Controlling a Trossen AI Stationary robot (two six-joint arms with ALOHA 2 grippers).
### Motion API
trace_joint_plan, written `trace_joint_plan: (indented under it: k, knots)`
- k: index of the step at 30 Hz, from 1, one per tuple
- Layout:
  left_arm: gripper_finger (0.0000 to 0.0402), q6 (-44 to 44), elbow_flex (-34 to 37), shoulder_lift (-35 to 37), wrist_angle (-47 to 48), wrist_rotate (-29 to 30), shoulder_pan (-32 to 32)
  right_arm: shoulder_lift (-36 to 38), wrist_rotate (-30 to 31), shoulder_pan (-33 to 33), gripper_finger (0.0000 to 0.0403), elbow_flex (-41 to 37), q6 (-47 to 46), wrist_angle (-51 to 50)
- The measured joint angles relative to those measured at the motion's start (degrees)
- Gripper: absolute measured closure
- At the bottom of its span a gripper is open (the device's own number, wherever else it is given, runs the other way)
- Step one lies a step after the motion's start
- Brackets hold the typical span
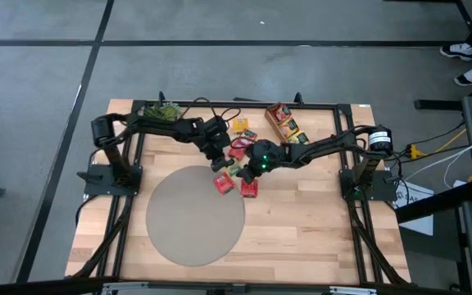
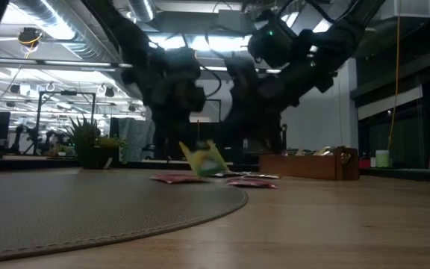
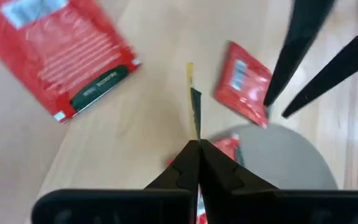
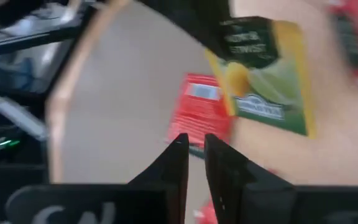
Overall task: Pick & Place Tea
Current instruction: Put the yellow tea bag into the bottom section of the wooden organizer
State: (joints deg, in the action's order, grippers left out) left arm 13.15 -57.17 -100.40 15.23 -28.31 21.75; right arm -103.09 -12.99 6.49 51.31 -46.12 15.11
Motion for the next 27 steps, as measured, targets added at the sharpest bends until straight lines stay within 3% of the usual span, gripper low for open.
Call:
trace_joint_plan:
  k: [4, 11, 17, 27]
  knots:
    - [0.0400, -8.1, 0.0, 4.7, 6.8, -0.1, -0.9, 0.0, -3.7, 0.0, 0.0334, 2.8, 2.6, 1.2]
    - [0.0400, -17.0, -0.1, 10.8, 16.8, -0.3, -3.5, 0.2, -4.7, -0.1, 0.0311, 9.3, 10.6, -0.4]
    - [0.0399, -17.7, -0.1, 13.4, 21.0, -1.8, -5.4, 0.2, -4.8, -0.1, 0.0309, 13.1, 16.0, -0.8]
    - [0.0400, -16.8, -0.1, 15.1, 17.9, -2.1, -6.8, 0.2, -4.7, -0.1, 0.0309, 13.7, 19.8, -4.8]
